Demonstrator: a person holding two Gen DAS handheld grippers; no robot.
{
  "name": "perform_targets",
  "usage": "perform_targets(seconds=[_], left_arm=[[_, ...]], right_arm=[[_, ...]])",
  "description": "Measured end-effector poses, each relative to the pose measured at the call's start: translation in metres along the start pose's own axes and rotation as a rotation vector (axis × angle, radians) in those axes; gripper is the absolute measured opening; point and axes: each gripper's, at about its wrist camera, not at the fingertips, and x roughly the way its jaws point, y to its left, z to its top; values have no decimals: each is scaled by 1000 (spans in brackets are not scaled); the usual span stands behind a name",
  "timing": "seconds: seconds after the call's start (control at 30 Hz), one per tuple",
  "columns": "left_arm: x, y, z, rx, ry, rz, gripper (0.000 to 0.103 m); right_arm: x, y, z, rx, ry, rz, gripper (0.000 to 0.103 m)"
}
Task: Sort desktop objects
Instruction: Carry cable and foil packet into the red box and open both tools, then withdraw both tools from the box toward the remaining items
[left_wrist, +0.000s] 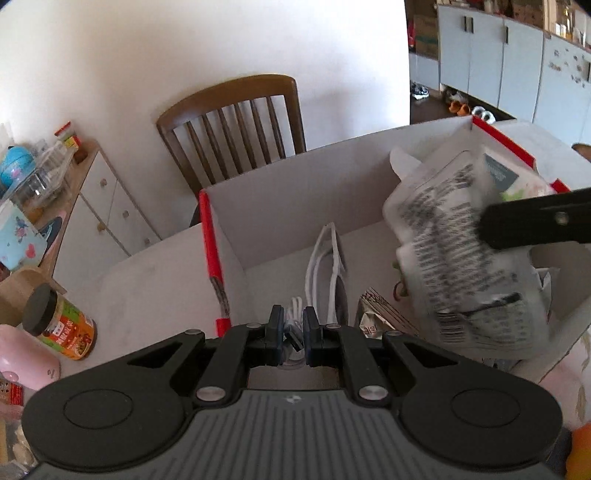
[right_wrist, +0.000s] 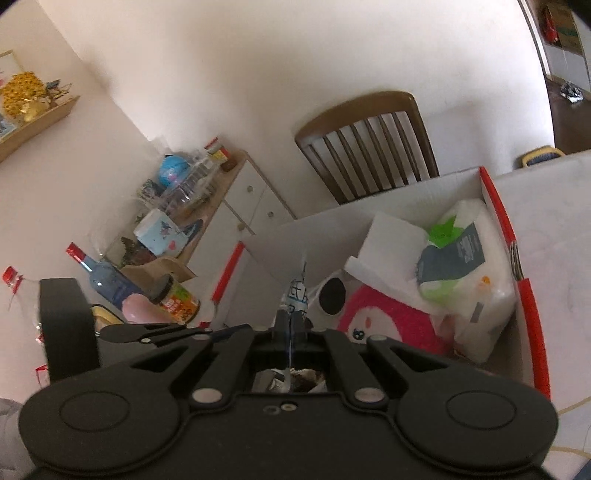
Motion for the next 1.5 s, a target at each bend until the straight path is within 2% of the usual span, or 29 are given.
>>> perform_targets(seconds=[0.03, 0.07, 0.1, 0.3, 0.47, 0.63, 0.73, 0.8, 0.83, 0.87, 1.23, 1.5], left_arm=[[1, -1, 1, 1, 2, -6, 10], [2, -1, 1, 0, 5, -15, 10], [3, -1, 2, 0, 7, -19, 10], [6, -2, 3, 4, 8, -22, 10], [6, -5, 2, 24, 10, -15, 10], [3, -3, 0, 8, 2, -46, 13], [-4, -3, -4, -10, -13, -67, 29], [-13, -3, -6, -8, -45, -71, 51], [-17, -4, -7, -6, -64, -72, 66], [-24, -5, -7, -3, -86, -70, 71], [-99, -11, -27, -24, -217, -135, 73], [-146, -24, -55, -16, -270, -201, 73]], right_arm=[[2, -1, 0, -4, 5, -9, 59], [5, -2, 0, -9, 10, -19, 93], [7, -3, 0, -13, 15, -28, 103], [22, -7, -5, -50, 63, -97, 103], [26, -3, -10, -90, 107, -107, 103], [11, 4, -11, -134, 95, -120, 103], [-5, 8, -11, -137, 70, -125, 103], [-16, 11, -12, -142, 54, -132, 103], [-23, 13, -13, -144, 46, -135, 103], [-29, 15, -14, -146, 39, -138, 103], [-106, 35, -35, -172, -32, -191, 103], [-150, 51, -70, -189, -57, -242, 103]])
